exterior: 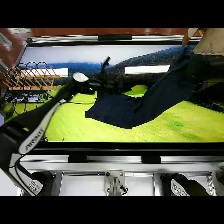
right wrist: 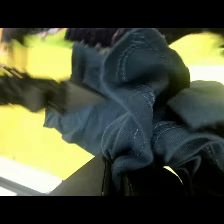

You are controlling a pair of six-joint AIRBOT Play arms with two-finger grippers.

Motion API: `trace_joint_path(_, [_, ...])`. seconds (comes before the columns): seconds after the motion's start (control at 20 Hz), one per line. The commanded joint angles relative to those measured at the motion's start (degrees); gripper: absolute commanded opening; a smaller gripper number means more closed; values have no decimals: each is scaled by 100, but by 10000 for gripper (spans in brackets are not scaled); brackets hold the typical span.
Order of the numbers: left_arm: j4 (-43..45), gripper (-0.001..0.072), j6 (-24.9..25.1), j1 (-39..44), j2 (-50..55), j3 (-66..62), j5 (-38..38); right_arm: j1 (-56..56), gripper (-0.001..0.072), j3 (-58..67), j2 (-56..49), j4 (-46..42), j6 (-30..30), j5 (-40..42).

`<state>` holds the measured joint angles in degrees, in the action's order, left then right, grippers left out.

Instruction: Fold the shirts.

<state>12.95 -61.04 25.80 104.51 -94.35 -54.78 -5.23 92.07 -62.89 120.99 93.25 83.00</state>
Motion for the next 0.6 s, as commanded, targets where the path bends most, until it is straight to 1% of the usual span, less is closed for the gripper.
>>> trace_joint_path(0.0, [767, 34, 79, -890, -1082, -28, -579, 817, 54, 7, -625, -306, -4, -428])
trace_joint_path(0.1, [767, 35, 81, -1482, -1867, -28, -590, 1460, 54, 7, -1180, -470, -66, -901])
trace_joint_path(0.25, [767, 36, 79, -2496, -3010, -28, -610, 2262, 54, 7, -2028, -332, -70, -1886])
trace_joint_path(0.35, [767, 37, 79, -3171, -3615, -28, -761, 2664, 54, 7, -2496, -92, -98, -2474])
trace_joint_path(0.45, [767, 37, 76, -3842, -4089, -28, -1080, 2986, 54, 7, -2909, 90, -125, -2813])
trace_joint_path(0.55, [767, 37, 55, -4358, -4382, -28, -1443, 3235, 54, 7, -3298, 94, -203, -2946])
